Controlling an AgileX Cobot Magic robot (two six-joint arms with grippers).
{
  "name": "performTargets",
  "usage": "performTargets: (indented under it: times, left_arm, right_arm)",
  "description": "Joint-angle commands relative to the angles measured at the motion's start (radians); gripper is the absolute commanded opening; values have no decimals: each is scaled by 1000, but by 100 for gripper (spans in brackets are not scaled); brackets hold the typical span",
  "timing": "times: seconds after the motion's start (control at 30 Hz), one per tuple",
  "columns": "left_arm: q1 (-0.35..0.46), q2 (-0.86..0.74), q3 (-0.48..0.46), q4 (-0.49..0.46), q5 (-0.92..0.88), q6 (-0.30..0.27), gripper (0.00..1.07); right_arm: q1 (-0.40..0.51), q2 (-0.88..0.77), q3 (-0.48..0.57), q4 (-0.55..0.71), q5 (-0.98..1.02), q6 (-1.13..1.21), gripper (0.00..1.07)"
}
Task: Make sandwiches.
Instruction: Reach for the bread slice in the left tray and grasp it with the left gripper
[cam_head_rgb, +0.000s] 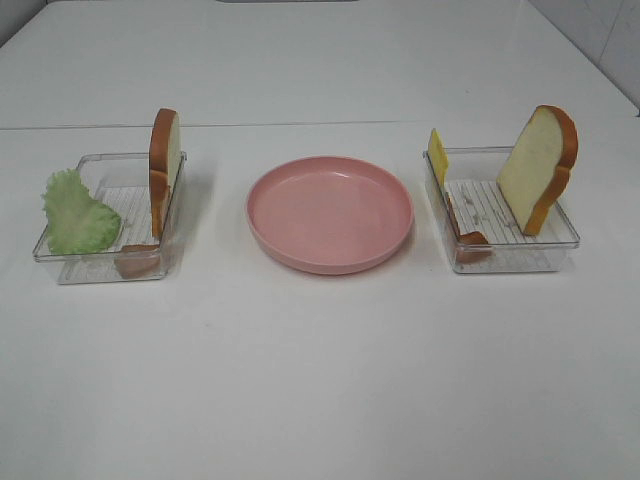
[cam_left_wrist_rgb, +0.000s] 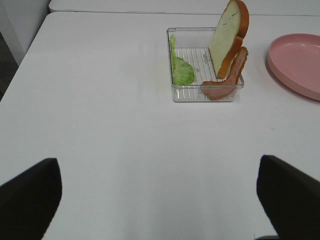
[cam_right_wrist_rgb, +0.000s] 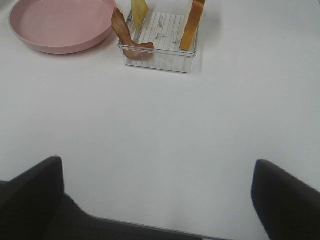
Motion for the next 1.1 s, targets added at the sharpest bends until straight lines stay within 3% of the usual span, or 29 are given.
performTargets:
  times: [0.03, 0.7, 0.93, 1.1]
  left_arm:
    - [1, -12, 3, -9, -4, -4, 98]
    - [1, 11, 3, -9, -5, -4, 98]
    - [1, 176, -64, -9, -126, -4, 98]
    - [1, 425, -147, -13, -282, -35, 98]
  right_arm:
    - [-3, -36, -5, 3, 3, -1, 99]
    - [-3, -36, -5, 3, 3, -1, 99]
    - [-3, -36, -5, 3, 3, -1, 99]
    - [-3, -36, -5, 3, 3, -1, 99]
